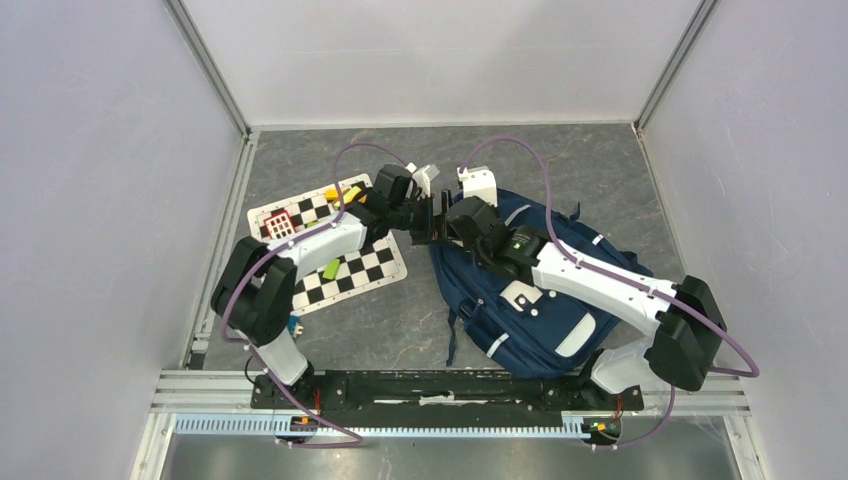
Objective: Pack the student bag
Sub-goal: Place the stationery in the student bag.
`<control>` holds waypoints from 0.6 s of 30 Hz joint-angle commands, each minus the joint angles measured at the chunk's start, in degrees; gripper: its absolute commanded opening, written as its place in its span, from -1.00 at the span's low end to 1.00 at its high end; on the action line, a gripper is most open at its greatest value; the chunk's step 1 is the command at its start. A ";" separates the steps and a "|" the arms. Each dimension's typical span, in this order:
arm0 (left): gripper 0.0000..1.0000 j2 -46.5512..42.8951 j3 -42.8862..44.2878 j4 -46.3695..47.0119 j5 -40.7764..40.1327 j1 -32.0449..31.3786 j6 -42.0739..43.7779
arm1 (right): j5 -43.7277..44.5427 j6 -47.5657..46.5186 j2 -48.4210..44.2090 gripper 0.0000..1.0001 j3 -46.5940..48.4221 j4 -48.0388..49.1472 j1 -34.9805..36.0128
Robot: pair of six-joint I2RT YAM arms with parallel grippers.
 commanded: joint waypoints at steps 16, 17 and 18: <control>0.15 1.17 7.21 1.69 -6.21 -0.03 13.54 | -0.23 -0.63 -1.75 -1.00 -0.97 1.92 0.08; 0.10 2.12 7.68 2.04 -5.48 -0.10 13.39 | -0.44 -0.64 -1.64 -1.00 -0.87 1.98 0.04; 0.05 3.00 8.21 2.00 -5.20 -0.12 13.37 | -0.54 -0.62 -1.55 -1.00 -0.74 2.06 0.17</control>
